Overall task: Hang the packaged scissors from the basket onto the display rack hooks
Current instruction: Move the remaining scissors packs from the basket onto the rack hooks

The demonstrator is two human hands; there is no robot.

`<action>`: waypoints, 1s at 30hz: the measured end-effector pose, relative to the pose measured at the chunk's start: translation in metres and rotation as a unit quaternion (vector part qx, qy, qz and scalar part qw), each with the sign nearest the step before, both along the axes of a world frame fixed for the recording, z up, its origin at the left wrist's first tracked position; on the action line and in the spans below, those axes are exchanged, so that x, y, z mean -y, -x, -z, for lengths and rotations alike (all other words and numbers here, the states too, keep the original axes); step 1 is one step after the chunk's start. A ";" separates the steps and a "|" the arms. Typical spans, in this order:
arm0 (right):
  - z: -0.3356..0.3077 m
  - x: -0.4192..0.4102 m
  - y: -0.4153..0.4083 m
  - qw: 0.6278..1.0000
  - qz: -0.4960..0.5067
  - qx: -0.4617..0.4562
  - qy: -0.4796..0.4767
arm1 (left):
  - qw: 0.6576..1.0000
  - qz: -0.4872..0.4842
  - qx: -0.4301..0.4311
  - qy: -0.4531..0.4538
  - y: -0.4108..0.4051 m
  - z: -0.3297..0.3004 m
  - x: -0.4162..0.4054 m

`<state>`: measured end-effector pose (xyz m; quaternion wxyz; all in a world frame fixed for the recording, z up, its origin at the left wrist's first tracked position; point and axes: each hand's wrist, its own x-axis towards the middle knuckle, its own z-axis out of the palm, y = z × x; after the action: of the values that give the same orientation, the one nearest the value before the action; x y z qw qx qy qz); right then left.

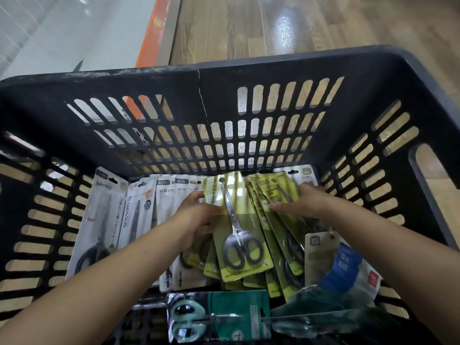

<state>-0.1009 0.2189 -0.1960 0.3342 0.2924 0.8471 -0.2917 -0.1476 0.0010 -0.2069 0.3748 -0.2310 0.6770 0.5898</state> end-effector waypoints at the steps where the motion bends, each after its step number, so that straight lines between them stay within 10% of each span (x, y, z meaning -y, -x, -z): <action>1: 0.000 0.000 0.000 1.000 -0.003 0.004 -0.004 | 1.000 -0.001 0.001 0.000 0.000 0.000 0.000; 21: -0.082 0.028 0.019 0.987 -0.016 -0.105 0.118 | 0.993 0.043 -0.106 -0.006 0.010 -0.062 0.004; 30: -0.152 0.007 -0.007 0.859 0.217 -0.264 0.382 | 0.983 0.008 -0.156 -0.100 0.003 -0.126 0.048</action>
<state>-0.0936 0.2123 -0.0435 0.1115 0.2303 0.6408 -0.7238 -0.1507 -0.0469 -0.0812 0.2906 -0.0918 0.6668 0.6801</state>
